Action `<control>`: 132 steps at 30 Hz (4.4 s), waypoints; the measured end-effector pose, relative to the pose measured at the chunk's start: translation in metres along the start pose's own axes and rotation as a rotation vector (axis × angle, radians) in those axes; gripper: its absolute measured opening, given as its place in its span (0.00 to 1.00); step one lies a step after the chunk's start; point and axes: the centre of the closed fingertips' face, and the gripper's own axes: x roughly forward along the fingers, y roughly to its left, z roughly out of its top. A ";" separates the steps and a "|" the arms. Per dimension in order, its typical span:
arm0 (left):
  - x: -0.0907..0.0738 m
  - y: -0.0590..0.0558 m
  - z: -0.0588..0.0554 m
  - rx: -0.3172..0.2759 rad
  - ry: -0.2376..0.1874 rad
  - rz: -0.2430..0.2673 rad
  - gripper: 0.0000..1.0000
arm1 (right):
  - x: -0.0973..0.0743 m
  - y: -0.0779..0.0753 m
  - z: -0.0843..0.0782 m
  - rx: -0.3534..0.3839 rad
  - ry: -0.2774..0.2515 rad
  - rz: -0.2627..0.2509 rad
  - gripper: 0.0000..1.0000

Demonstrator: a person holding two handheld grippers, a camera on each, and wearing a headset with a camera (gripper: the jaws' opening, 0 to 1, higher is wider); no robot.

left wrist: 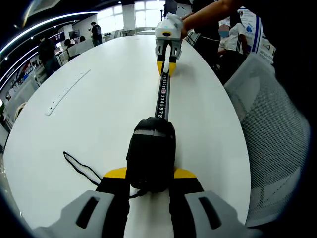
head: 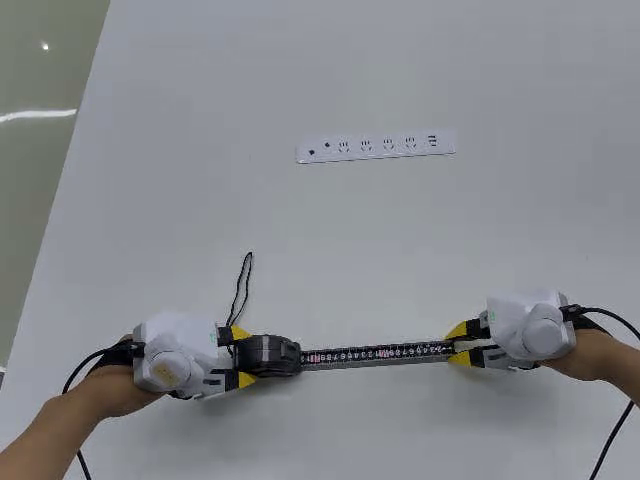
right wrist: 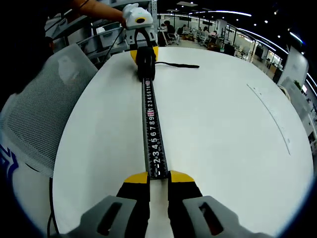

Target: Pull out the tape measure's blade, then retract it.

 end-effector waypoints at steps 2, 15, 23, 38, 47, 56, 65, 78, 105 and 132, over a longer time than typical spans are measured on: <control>0.000 0.000 0.000 0.000 -0.001 0.000 0.26 | -0.001 0.000 -0.001 0.000 0.001 -0.002 0.10; 0.000 -0.001 0.001 0.002 0.003 -0.002 0.26 | -0.007 -0.002 -0.008 0.008 0.008 -0.011 0.10; 0.000 0.000 0.000 0.003 0.003 -0.002 0.26 | -0.011 -0.002 -0.014 0.018 0.009 -0.021 0.10; 0.000 0.000 0.000 0.004 0.001 -0.006 0.27 | -0.012 -0.001 -0.015 0.015 0.017 -0.014 0.12; 0.002 -0.001 0.003 0.023 0.003 -0.004 0.28 | -0.013 -0.002 -0.016 0.003 0.025 -0.031 0.14; 0.002 -0.002 0.003 0.062 0.005 -0.008 0.29 | -0.012 -0.002 -0.017 -0.010 0.049 -0.028 0.15; -0.001 0.005 0.005 0.072 0.008 -0.007 0.38 | -0.011 -0.001 -0.015 -0.009 0.060 -0.017 0.19; -0.015 0.009 0.011 -0.027 -0.050 0.045 0.42 | -0.014 0.006 -0.018 0.004 0.086 -0.036 0.33; -0.043 -0.027 0.006 -0.300 -0.152 0.190 0.70 | -0.049 0.028 -0.006 0.307 -0.030 -0.216 0.58; -0.066 -0.065 0.021 -0.418 -0.199 0.394 0.99 | -0.079 0.066 0.022 0.478 -0.167 -0.443 0.78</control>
